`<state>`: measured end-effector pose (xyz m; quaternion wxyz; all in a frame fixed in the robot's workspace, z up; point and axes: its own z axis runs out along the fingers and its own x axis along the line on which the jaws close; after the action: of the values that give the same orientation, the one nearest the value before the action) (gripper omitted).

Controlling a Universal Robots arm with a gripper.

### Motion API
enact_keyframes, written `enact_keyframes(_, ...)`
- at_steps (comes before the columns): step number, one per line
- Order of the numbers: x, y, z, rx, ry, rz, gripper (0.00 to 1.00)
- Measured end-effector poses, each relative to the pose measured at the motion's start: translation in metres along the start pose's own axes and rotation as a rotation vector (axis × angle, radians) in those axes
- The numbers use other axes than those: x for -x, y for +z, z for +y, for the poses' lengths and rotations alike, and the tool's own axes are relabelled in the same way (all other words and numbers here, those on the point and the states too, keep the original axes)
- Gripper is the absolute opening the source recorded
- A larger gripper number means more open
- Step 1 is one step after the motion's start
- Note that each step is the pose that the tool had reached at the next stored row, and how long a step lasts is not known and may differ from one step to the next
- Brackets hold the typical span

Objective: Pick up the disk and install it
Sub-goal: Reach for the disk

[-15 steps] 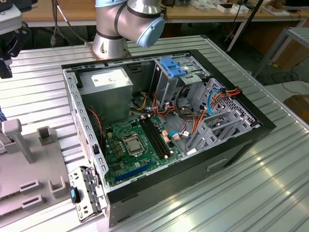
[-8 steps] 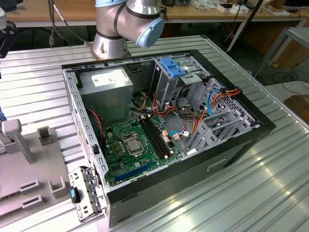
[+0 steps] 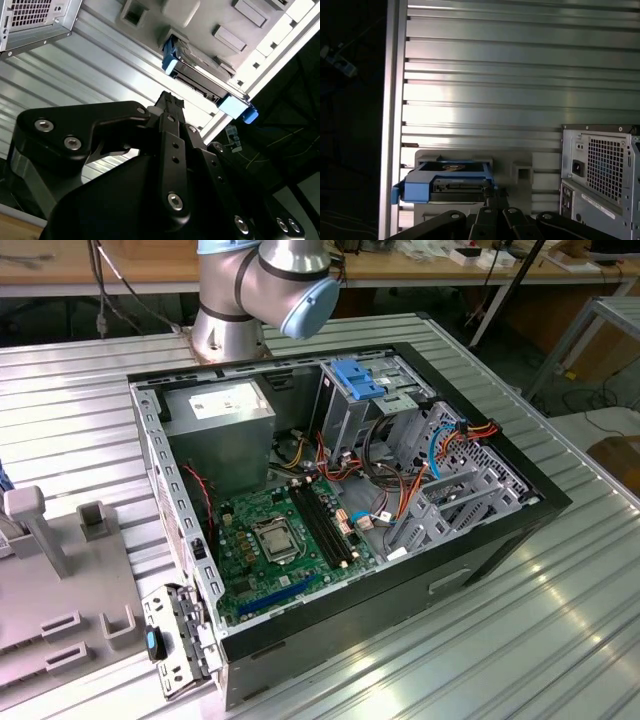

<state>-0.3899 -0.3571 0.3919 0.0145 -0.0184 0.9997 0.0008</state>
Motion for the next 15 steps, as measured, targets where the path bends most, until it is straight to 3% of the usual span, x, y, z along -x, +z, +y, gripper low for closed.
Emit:
enact_keyframes(5, -0.0157, -0.0003, -0.0003, 0.0001, -0.002, 0.0000, 0.11)
enact_keyframes(15, -0.0433, 0.0002, -0.0106, 0.0001, -0.002, 0.0002, 0.11)
